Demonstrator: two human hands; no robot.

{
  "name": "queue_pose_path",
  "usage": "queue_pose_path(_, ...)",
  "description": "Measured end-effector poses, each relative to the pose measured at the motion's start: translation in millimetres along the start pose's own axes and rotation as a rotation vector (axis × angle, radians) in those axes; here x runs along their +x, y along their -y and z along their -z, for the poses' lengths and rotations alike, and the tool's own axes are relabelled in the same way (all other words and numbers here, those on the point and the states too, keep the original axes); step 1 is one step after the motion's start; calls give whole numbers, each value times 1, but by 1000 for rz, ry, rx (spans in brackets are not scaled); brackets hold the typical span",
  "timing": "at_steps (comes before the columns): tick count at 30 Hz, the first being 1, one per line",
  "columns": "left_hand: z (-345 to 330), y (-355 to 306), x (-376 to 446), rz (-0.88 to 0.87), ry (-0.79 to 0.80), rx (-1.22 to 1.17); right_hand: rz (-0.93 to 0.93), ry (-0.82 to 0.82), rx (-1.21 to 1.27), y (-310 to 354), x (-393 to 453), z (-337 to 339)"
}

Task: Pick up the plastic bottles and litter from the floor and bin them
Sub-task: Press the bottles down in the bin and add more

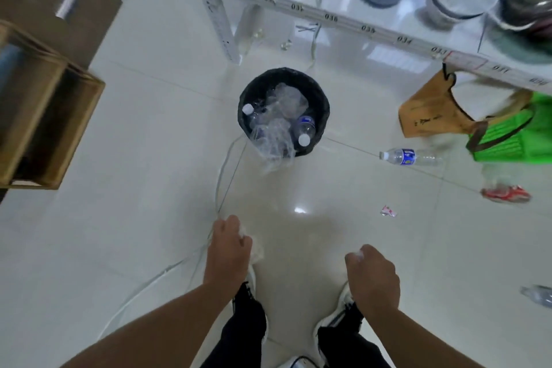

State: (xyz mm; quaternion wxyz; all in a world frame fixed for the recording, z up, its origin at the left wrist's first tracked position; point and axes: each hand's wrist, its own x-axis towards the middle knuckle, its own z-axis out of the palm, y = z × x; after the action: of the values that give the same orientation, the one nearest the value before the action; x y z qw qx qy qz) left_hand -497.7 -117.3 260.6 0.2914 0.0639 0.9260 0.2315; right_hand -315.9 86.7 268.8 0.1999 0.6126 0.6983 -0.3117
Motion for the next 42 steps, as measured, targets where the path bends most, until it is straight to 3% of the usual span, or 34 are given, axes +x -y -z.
queue_pose_path(11,139,-48,-46,39,-122,-214,79,-28,66,103,-111,104)
queue_pose_path(16,172,-80,-46,-25,-136,-287,106,-14,107,147,-127,147)
queue_pose_path(24,153,-131,-19,88,-8,-189,138,105,349,166,-82,177)
queue_pose_path(27,140,-147,-12,167,81,-120,211,122,290,163,-50,177)
queue_pose_path(32,128,-175,-6,122,-11,-190,301,205,165,157,-5,192)
queue_pose_path(35,126,-194,12,188,-24,-265,350,245,117,166,22,206)
queue_pose_path(39,119,-205,38,260,-80,-272,395,219,37,178,52,212)
queue_pose_path(42,113,-209,55,304,-29,-288,393,136,-28,187,68,205)
